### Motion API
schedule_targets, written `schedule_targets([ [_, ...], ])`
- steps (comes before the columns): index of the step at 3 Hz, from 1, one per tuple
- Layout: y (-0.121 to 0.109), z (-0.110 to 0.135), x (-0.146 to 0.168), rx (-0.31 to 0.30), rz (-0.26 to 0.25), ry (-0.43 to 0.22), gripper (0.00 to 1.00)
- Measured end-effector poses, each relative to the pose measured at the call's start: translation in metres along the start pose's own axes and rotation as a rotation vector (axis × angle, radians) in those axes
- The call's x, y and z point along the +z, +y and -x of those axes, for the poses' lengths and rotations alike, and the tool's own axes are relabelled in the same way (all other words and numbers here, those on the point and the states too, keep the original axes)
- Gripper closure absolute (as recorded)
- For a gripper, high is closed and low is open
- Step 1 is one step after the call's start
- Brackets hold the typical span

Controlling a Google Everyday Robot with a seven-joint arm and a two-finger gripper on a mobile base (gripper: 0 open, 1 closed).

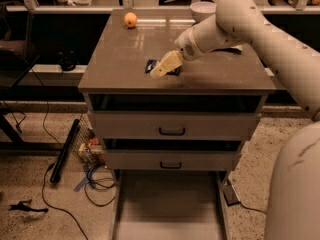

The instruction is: Place rxbar blueberry into bottom drawer

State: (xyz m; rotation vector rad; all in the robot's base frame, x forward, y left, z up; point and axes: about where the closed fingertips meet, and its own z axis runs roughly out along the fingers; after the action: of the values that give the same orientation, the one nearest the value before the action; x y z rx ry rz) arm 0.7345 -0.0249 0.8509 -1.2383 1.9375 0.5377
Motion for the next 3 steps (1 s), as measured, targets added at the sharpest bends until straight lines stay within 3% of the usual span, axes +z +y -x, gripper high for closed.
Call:
schedule_targets([
  [1, -0.004, -0.004, 0.022, 0.017, 0.012, 0.016, 0.0],
  [3, -0.018, -0.018, 0.027, 0.053, -0.001, 0.028, 0.39],
])
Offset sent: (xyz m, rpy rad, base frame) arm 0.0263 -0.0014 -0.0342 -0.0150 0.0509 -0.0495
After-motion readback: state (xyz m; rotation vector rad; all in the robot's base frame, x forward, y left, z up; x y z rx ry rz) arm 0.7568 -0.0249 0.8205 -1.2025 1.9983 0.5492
